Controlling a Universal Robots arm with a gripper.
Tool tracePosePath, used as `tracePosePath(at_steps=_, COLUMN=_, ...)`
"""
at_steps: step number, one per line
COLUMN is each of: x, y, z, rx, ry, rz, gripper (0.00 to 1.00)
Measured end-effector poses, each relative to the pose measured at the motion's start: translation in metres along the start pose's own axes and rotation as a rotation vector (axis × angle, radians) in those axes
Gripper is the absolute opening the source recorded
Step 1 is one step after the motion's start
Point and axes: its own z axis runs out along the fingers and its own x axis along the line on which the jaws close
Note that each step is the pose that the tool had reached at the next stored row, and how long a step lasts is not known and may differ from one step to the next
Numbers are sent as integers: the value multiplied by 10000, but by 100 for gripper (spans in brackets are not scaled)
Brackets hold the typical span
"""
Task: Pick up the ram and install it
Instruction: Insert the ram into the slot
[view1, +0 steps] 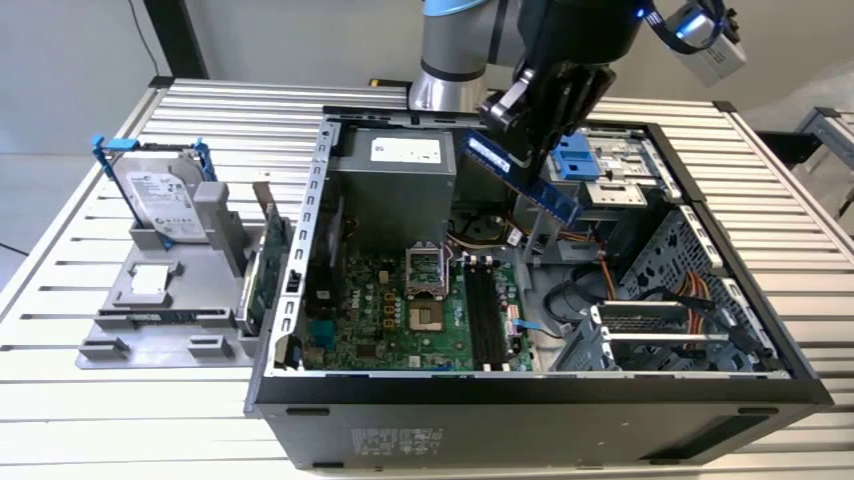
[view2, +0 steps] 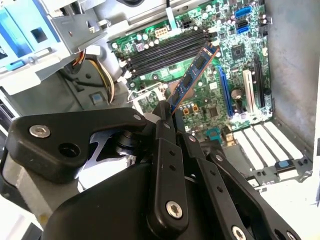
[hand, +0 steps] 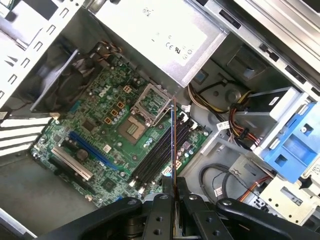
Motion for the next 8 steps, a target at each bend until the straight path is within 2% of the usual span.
tracePosePath(at_steps=8, x=0, y=0, z=0, rx=-3, ry=-9, rz=505, gripper=0)
